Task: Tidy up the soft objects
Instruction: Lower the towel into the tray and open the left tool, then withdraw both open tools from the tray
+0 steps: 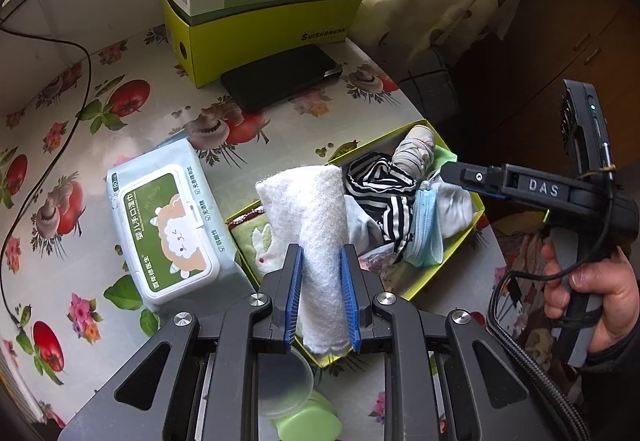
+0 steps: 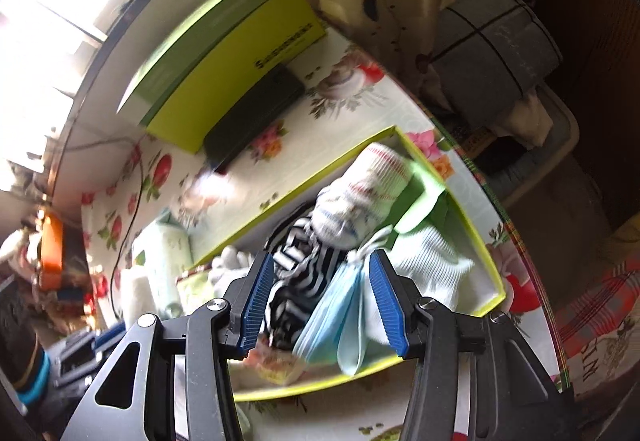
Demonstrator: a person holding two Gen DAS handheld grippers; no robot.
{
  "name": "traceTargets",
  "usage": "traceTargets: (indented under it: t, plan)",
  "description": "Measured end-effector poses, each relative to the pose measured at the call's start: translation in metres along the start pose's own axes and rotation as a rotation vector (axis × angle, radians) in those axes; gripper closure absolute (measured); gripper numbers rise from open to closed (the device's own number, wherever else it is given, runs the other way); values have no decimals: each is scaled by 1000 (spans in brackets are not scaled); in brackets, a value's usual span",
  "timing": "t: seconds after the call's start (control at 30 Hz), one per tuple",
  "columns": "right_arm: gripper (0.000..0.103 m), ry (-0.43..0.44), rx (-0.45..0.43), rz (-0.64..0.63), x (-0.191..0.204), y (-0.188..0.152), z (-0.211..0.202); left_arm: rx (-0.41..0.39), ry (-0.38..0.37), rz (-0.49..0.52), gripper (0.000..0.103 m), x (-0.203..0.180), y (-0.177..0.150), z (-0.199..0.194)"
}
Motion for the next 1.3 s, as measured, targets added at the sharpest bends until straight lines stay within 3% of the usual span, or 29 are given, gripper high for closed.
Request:
traceTargets:
  t: [0.33, 0.7, 0.9, 1.3]
  plan:
    - [54, 45, 37, -118, 25, -35, -18, 45, -22, -54, 83, -6, -6, 20]
    - [54, 61, 62, -138, 28, -47, -22, 111, -52, -135, 79, -12, -12, 52]
    - [54, 71, 77, -160, 34, -50, -19, 102, -64, -172, 69, -7, -13, 47]
    - [54, 68, 86, -231, 57, -55, -18, 57, 0, -150, 69, 6, -10, 19]
Point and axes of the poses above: each gripper's, at about its wrist camera, not at the fingertips, and z roughly the way its jaws point, x to its left, y to its top, the point moved 9 cm from there along z, roughly the way its jaws point, and after that the axes turned 7 degrees about -x, right-handed, at the moved point
